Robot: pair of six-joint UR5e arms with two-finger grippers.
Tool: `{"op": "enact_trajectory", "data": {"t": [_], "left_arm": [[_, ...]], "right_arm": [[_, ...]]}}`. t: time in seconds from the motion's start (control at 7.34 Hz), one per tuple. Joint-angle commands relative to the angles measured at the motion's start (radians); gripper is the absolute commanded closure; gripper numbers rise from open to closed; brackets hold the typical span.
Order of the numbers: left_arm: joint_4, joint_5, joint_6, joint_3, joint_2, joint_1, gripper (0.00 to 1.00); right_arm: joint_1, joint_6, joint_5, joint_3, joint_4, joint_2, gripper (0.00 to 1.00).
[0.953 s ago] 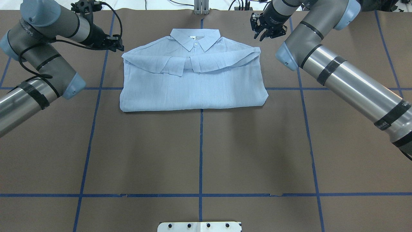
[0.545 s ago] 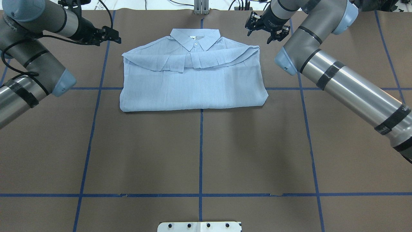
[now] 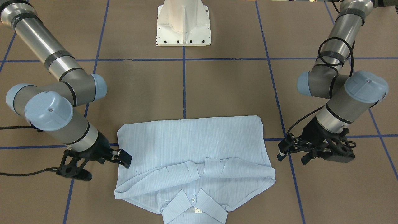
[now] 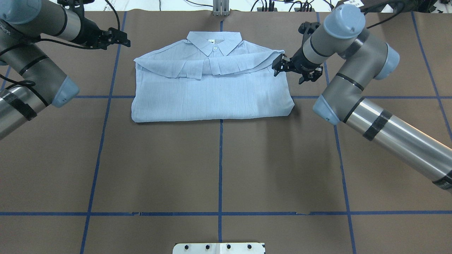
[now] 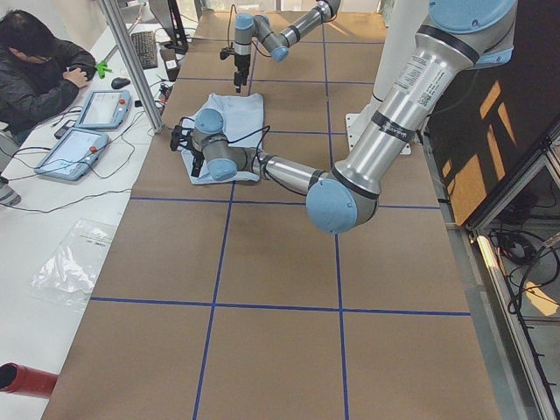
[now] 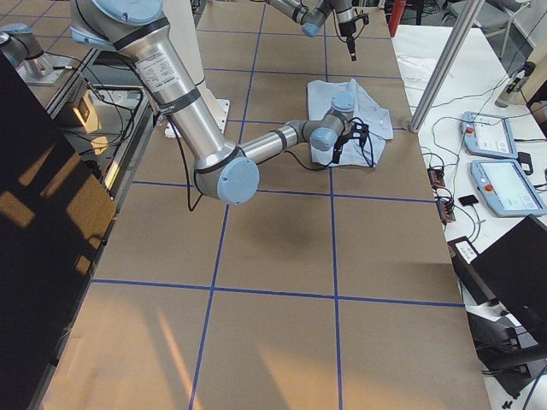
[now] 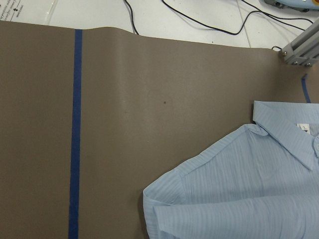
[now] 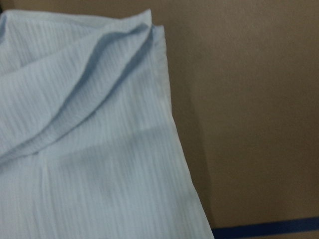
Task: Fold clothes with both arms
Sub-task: 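Lower the right gripper to the folded shirt's side edge and grasp it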
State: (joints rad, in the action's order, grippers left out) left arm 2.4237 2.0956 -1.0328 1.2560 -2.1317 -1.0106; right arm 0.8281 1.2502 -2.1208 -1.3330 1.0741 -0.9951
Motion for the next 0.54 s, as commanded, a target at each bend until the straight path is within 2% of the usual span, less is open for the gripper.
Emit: {"op": "enact_trajectory", "data": {"t": [0.0,0.27,0.41], "left_arm": [[0.0,0.0,-0.018,0.011,0.001,0.001,0.0],[0.0,0.0,-0.018,0.013,0.006,0.001,0.01],[0.0,0.0,-0.018,0.013,0.007,0.0,0.01]], "right_arm": [[-0.029,0.0,-0.007,-0.023,0.001,-0.046,0.05],[-0.038,-0.008,-0.005,-0.021,0.0,-0.045,0.39],[-0.038,-0.008,-0.008,-0.023,0.0,-0.042,0.53]]}}
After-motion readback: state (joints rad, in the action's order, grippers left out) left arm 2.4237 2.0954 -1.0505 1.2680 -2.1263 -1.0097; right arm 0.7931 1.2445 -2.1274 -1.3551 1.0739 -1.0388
